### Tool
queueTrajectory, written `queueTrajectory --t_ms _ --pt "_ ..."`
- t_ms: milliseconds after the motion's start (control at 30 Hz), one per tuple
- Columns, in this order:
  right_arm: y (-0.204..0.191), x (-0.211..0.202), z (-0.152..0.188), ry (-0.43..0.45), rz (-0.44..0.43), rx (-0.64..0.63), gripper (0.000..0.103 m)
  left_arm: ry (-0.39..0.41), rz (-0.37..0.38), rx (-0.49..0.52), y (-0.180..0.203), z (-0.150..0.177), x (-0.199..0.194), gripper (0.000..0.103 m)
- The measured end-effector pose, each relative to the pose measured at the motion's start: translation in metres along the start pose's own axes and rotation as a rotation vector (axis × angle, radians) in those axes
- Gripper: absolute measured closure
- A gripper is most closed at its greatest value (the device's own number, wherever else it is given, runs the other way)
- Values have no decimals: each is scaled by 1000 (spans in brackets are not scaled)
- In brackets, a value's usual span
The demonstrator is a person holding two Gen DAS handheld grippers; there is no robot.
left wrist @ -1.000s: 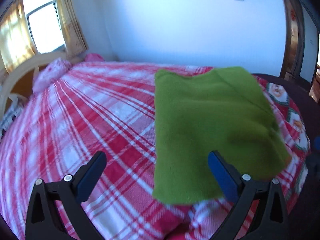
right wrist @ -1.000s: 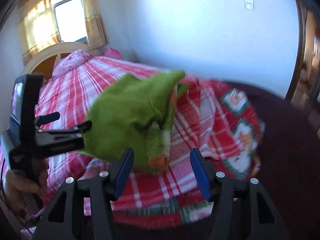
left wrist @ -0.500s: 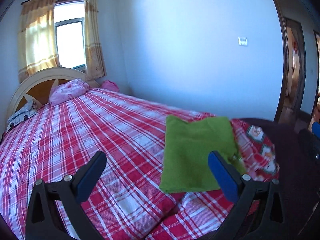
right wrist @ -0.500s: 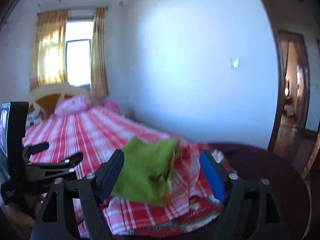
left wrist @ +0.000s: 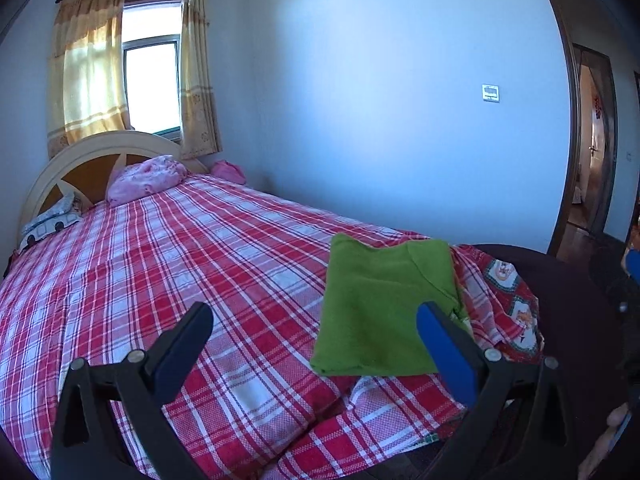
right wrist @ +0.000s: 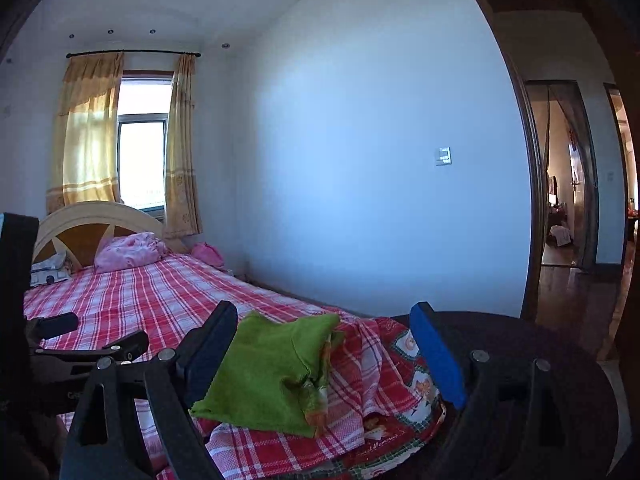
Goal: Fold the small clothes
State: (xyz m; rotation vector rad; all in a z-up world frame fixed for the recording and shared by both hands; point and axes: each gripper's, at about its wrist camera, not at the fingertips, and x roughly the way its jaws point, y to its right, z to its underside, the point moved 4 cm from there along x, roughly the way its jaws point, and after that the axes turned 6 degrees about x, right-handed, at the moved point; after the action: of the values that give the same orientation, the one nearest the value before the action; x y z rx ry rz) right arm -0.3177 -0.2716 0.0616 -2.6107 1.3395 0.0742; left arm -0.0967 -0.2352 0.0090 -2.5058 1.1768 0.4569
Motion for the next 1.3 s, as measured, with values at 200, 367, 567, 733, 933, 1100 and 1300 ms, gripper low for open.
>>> queueTrajectory --t_ms 200,367,567,733,933,1100,1300 --pt "-3 3 5 -19 1 -13 14 41 -38 14 -3 -2 -12 0" --pt "-7 -4 2 6 -5 -26 14 78 -59 18 -3 -6 -21 0" --pt "-7 -7 -3 26 -5 -29 14 57 -35 -1 -5 -6 -18 0" --pt "-7 -4 -1 9 -6 -23 14 73 -45 9 -5 -7 -21 0" --pt "-5 -3 1 -1 -4 -18 14 66 -35 25 -1 -5 -21 0" --pt "-5 -1 2 -7 -5 -18 14 66 -38 29 0 -5 -21 0" --pt "-5 -1 2 -3 -4 -18 14 72 -41 24 -1 -6 -22 0"
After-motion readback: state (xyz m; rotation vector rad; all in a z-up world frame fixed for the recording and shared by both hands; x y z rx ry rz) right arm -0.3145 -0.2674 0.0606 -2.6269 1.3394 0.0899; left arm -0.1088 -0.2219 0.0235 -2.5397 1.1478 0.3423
